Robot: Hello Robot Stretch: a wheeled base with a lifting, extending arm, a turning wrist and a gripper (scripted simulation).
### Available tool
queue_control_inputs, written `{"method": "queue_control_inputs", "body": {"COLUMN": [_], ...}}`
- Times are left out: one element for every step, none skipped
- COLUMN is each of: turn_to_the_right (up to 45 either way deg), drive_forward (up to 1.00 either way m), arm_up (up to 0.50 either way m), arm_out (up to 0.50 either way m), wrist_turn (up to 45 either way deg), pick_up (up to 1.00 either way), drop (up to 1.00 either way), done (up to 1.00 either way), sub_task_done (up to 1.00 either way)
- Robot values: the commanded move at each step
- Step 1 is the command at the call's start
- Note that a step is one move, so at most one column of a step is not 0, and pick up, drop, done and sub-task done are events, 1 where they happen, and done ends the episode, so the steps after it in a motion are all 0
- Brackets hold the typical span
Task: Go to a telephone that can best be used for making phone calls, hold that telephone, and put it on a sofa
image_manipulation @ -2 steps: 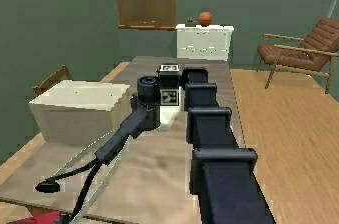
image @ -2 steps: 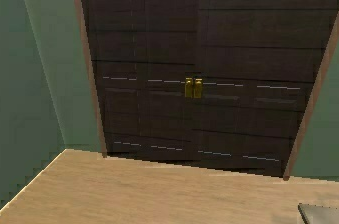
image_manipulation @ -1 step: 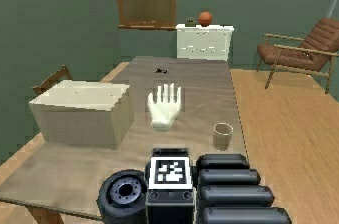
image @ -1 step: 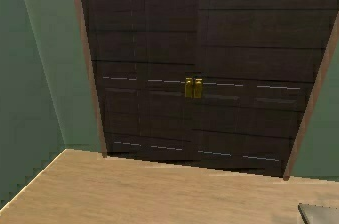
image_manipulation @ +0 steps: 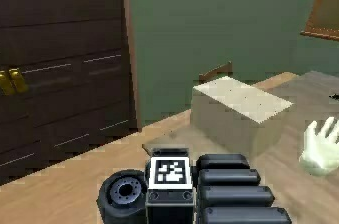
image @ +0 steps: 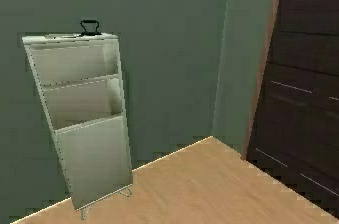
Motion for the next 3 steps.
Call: {"method": "queue_control_inputs", "body": {"turn_to_the_right": [-33.0, 0.0, -45.0], "drive_forward": [0.00, 0.10, 0.00], "arm_up": [0.00, 0.00, 0.00], "arm_out": [0.00, 0.00, 0.00], "wrist_turn": [0.0, 0.0, 0.0], "pick_up": [0.00, 0.00, 0.00], "drop": [0.00, 0.00, 0.00], "done": [0.00, 0.00, 0.00], "sub_task_done": [0.00, 0.00, 0.00]}}
